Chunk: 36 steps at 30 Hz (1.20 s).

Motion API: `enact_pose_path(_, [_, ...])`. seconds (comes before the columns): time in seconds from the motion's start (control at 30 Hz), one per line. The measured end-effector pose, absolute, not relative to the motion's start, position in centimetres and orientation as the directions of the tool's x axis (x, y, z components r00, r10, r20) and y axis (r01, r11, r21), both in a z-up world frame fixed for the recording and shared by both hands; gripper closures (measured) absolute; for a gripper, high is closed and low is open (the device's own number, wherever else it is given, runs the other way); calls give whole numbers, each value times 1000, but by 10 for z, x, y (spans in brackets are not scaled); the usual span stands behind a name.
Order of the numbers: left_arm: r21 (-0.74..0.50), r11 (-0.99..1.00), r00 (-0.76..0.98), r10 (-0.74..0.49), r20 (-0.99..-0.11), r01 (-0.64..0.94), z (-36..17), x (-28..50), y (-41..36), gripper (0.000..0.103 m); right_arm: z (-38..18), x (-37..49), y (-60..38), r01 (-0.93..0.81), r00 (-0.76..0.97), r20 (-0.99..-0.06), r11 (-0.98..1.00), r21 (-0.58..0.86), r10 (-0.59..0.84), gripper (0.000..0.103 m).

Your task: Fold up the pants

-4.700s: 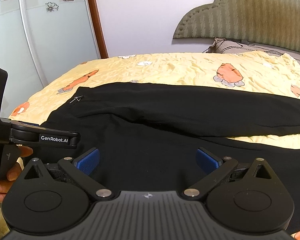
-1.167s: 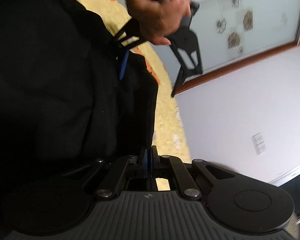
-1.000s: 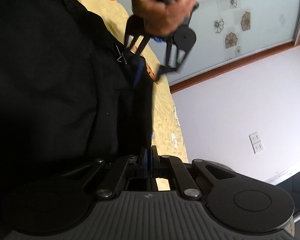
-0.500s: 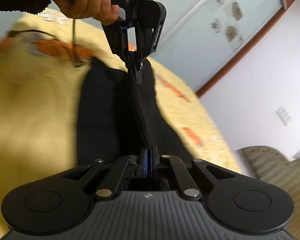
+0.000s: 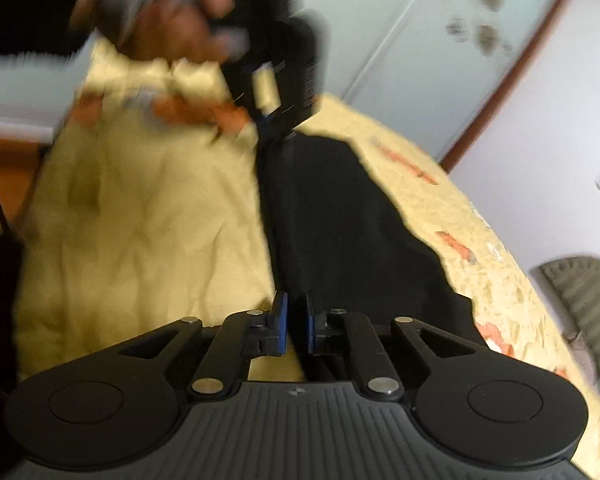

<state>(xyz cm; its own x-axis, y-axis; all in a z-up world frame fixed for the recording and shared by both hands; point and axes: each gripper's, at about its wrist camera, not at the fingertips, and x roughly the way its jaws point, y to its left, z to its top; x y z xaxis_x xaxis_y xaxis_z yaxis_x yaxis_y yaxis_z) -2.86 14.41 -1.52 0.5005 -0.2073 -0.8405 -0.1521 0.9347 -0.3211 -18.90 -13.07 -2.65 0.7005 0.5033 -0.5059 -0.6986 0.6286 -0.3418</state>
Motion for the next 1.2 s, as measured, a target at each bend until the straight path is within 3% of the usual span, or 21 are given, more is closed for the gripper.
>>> enact_pose_path(0.03, [-282,945,513,-161,-843,-166,-10,-33,143,58,-20,-185,-145,-678,709,-485,683,-271,512,94])
enact_pose_path(0.1, [-216,959,545,-83,-834,-185,0,-42,138,56,-20,-174,-164,-621,736,-478,760,-194,479,94])
enact_pose_path(0.2, [-184,973,597,-66,-799,-140,18,-48,118,50,-42,-158,-170,-587,692,-598,797,-140,404,94])
enact_pose_path(0.23, [-198,975,606,-97,-789,-103,23,-48,110,43,-48,-158,-171,-599,664,-629,791,-123,405,94])
enact_pose_path(0.33, [-246,965,610,-251,-752,94,28,-41,68,24,-36,-174,-193,-611,667,-579,789,-64,469,93])
enact_pose_path(0.47, [-279,862,477,-474,-740,423,16,-37,-11,22,-11,-166,-272,-321,826,-480,947,29,295,91])
enact_pose_path(0.53, [-274,785,402,-542,-738,555,2,-38,-51,22,-6,-151,-318,-127,867,-476,989,78,149,79])
enact_pose_path(0.6, [-225,743,379,-547,-746,630,-13,-42,-82,22,-1,-130,-370,55,879,-476,984,167,31,53])
enact_pose_path(0.63, [-189,727,375,-537,-756,660,-21,-46,-96,22,0,-119,-391,113,875,-485,973,203,-1,46])
enact_pose_path(0.8, [-62,700,440,-512,-738,711,-39,-60,-111,26,-13,-46,-453,266,831,-543,945,188,-126,43])
enact_pose_path(0.97, [-24,663,446,-530,-721,748,-36,-73,-116,43,-44,26,-488,421,739,-650,874,241,-177,43])
enact_pose_path(1.13, [0,640,449,-539,-712,768,-39,-76,-125,60,-60,61,-499,536,668,-698,818,209,-260,45])
enact_pose_path(1.17, [7,637,453,-540,-709,771,-39,-77,-126,64,-60,65,-500,551,660,-698,811,198,-277,56])
enact_pose_path(1.2, [7,629,449,-548,-706,777,-38,-79,-125,74,-59,67,-501,568,645,-701,805,172,-305,79])
